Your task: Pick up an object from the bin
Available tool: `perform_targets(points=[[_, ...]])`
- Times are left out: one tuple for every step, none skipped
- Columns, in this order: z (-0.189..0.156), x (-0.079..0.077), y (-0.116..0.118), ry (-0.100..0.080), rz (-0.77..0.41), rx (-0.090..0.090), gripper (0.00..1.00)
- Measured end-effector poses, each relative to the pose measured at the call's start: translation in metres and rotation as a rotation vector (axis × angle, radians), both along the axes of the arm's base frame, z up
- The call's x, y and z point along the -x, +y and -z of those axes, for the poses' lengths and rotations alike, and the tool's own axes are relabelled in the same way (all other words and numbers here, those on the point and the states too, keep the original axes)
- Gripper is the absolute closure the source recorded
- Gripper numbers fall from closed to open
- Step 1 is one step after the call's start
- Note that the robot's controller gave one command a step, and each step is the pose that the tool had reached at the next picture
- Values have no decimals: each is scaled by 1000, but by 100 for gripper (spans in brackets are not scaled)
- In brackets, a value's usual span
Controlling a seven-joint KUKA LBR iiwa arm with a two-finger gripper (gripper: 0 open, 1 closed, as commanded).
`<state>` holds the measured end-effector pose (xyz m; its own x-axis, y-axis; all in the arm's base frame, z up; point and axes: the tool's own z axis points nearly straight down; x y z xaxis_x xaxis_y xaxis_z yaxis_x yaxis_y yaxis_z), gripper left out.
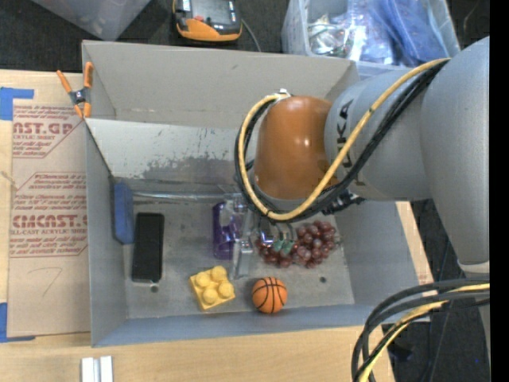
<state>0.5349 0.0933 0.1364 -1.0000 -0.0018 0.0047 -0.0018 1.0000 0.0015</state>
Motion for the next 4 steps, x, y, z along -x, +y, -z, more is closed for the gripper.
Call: perform_targets(points=[[-4, -2, -1, -5, 2, 0, 0], [63, -49, -13, -6, -227, -1, 0], [63, -53, -9, -12, -494, -1, 0], [61, -50, -12, -10, -247, -3, 0]])
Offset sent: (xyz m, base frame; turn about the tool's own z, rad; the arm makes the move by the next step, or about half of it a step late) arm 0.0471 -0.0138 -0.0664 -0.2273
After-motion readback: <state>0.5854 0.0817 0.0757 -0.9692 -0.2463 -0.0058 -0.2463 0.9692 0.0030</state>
